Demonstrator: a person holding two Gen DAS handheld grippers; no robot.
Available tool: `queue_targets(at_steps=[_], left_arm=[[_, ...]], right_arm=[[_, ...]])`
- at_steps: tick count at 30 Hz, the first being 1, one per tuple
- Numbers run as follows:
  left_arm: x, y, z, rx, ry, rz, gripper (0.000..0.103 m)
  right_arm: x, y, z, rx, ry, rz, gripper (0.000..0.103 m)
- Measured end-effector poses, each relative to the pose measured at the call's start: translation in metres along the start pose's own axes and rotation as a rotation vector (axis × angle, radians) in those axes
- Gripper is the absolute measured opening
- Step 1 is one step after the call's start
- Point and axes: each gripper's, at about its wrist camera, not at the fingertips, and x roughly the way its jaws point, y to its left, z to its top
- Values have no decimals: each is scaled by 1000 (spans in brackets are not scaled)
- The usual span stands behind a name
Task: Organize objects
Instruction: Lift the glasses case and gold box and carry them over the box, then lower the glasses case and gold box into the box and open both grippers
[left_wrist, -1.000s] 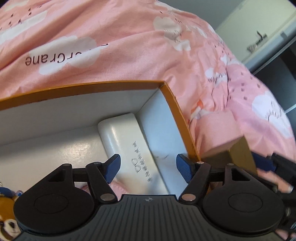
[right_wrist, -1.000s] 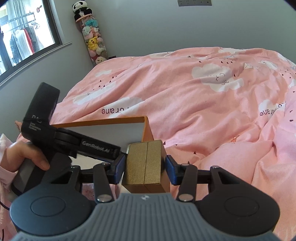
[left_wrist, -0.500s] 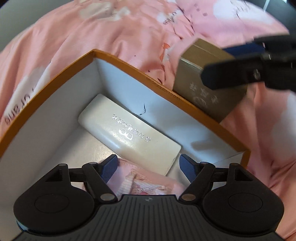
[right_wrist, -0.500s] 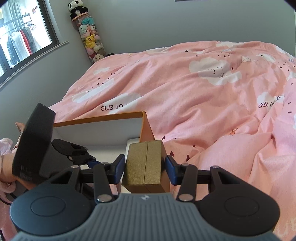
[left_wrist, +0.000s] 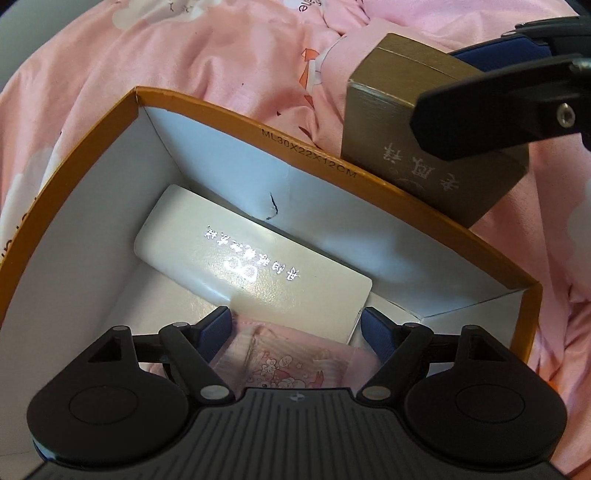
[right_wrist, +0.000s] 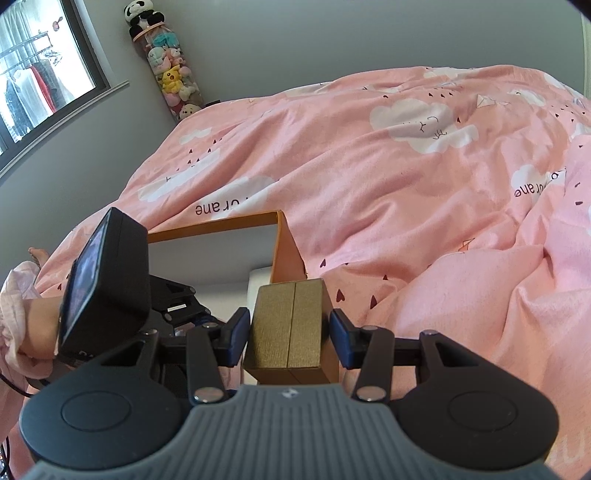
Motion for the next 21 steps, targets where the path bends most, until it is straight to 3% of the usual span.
queue_targets(at_steps=[9,15,21], left_arm=[[-10,0,-14,-13,-34,31,86],[-39,14,-35,-102,-89,-1,80],[-62,20,-54,-164,-131,-25,62]], right_arm=[[-2,-1,-1,0,-3,5,49],[-17,0,5,4,-38,31,49],[-34,12,16,16,-49,141,49]])
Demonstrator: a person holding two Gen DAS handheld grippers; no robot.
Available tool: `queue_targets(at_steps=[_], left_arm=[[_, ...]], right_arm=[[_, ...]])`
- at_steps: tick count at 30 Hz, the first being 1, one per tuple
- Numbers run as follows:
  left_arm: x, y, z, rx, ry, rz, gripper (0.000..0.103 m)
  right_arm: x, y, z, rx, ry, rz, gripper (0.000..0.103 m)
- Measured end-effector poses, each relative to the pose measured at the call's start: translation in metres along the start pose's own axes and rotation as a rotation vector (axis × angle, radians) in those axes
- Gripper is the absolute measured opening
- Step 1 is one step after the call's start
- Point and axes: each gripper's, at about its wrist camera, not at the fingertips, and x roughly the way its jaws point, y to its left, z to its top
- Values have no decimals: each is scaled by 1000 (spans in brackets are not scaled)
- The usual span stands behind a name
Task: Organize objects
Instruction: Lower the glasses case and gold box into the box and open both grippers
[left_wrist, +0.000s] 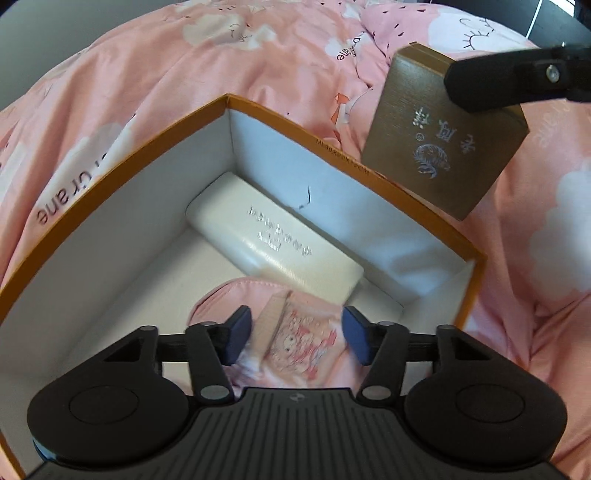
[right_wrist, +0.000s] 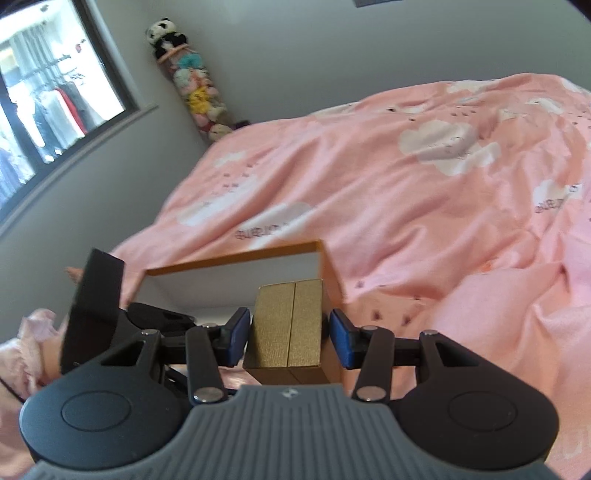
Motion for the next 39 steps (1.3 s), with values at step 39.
queue_targets(at_steps=[39], left_arm=[[-14,35,-30,-5,-35,-43,45]], right_arm=[[144,108,-23,-1154,776,-90,48]])
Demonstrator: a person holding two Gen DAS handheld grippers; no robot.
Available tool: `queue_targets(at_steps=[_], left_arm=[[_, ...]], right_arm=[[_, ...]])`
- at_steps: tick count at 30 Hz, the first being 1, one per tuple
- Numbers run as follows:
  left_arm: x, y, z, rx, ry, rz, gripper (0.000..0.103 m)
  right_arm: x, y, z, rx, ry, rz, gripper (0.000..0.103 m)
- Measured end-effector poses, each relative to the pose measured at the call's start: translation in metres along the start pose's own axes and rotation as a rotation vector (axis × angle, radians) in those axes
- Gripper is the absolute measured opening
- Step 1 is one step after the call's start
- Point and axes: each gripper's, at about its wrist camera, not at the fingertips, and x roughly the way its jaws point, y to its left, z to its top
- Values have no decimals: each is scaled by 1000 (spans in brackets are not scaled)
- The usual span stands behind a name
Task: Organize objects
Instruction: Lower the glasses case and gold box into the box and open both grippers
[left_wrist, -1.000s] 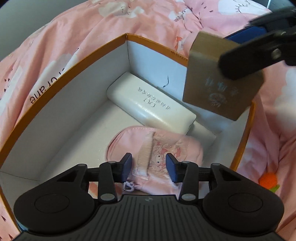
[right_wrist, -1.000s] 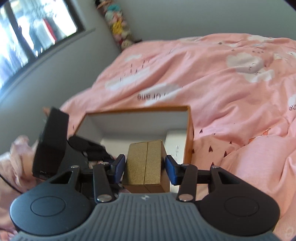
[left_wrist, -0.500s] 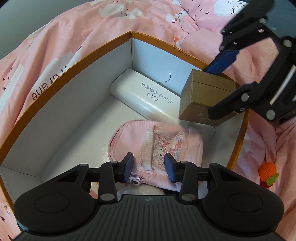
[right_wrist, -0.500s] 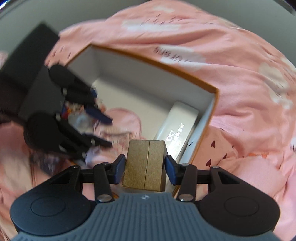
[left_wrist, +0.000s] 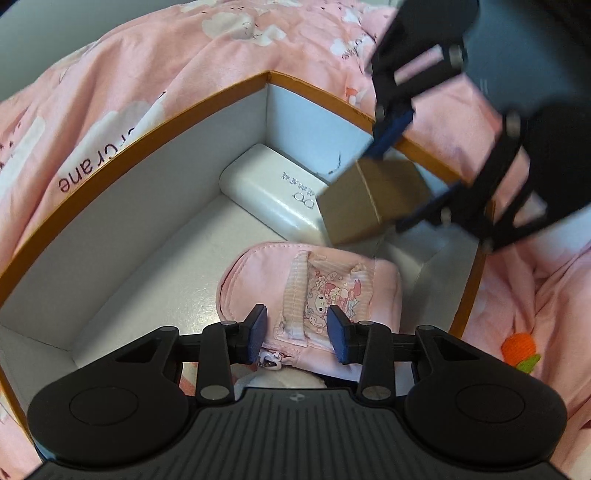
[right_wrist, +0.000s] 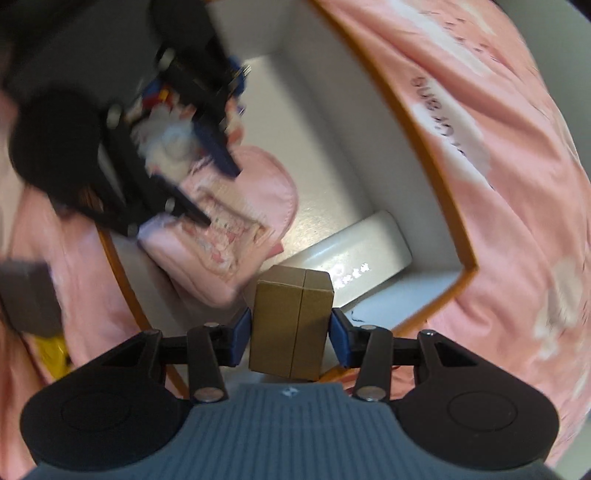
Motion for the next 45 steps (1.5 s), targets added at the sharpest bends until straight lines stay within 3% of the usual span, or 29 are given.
queue_targets(at_steps=[5,11,15,18,26,30,42,45], left_arm=[[-10,6,1,-50,-30,-23,47],[-11,4,6,-131,18,-133,63],[-2,2,12,-172,51,-100,65],[11,-7,14,-105,119,-2,62],[17,-10,11,-68,165,32,60],[16,-8,9,-63,167,31,59],[15,2,4,-81,151,12,57],[14,3,4,-84,143,10,57]], right_arm=[[7,10,3,-92,20,42,47],[-2,-6,3,-71,-34,164,47],[-1,-12,5,-89,-34,179,47],[-3,-19,4,-88,-34,194,47],[-16,-32,-2,-193,-27,262,47],[-17,-24,-15,-244,5,306,47],[8,-32,-5,-334,98,476,46],[17,-30,2,-359,131,486,46]])
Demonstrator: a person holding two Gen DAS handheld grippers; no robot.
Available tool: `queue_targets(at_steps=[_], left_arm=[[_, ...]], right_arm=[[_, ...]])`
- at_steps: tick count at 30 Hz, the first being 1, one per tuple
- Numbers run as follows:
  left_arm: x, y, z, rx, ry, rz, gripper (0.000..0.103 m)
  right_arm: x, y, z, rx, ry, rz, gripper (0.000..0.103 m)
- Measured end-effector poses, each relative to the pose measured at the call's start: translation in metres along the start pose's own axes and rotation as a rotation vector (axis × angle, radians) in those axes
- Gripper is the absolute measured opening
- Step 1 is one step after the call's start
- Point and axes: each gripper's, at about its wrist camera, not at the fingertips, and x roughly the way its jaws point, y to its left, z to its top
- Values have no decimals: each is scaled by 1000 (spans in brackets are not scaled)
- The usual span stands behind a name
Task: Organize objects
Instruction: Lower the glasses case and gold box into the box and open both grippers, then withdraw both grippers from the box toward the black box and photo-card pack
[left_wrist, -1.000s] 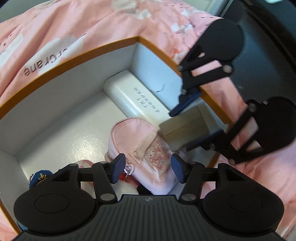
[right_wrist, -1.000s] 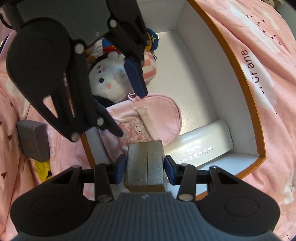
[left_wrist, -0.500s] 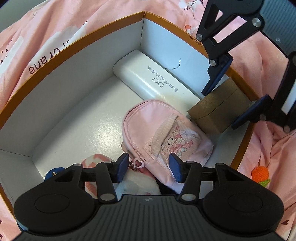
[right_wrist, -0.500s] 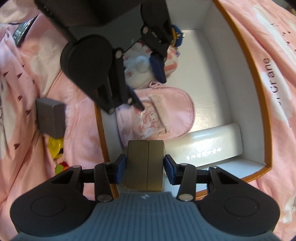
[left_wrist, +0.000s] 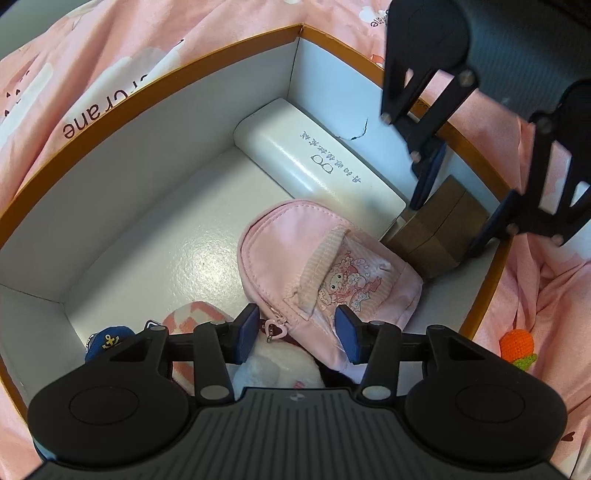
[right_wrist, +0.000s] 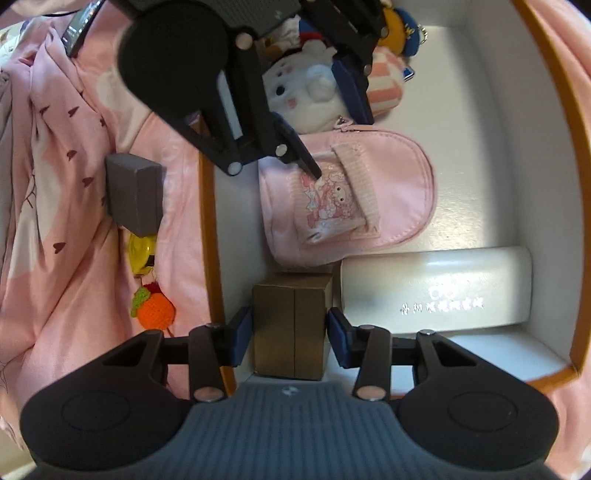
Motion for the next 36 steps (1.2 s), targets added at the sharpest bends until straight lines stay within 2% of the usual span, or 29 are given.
queue_targets(at_steps=[7,13,20,22,24,28,34,36], left_arm=[[-1,4,-2,-15,-22,-20,56],[-5,-2,-2,-6,-39,-4,56],[-38,-20,-12,29,-109,37,56],[-46,-29,-15,34,-132,46,57],[-58,-36,-20,32,-156,54,57],[-80,-51,-30,24,-207,64,58],[-108,-72,-63,-41,-284,17,63],[-111,-78,-76,-84,-293,-3,64]], right_arm=[[14,-5,5,9,37,-6,48],[1,-4,-1,37,20,-42,53],[-16,10,-5,66,7,-146,54],[-24,15,-6,77,-6,-183,59],[-32,21,-8,90,-27,-217,62],[-54,37,-13,114,-91,-294,62],[-68,77,-23,229,-276,-422,63],[-58,99,-22,278,-356,-459,63]])
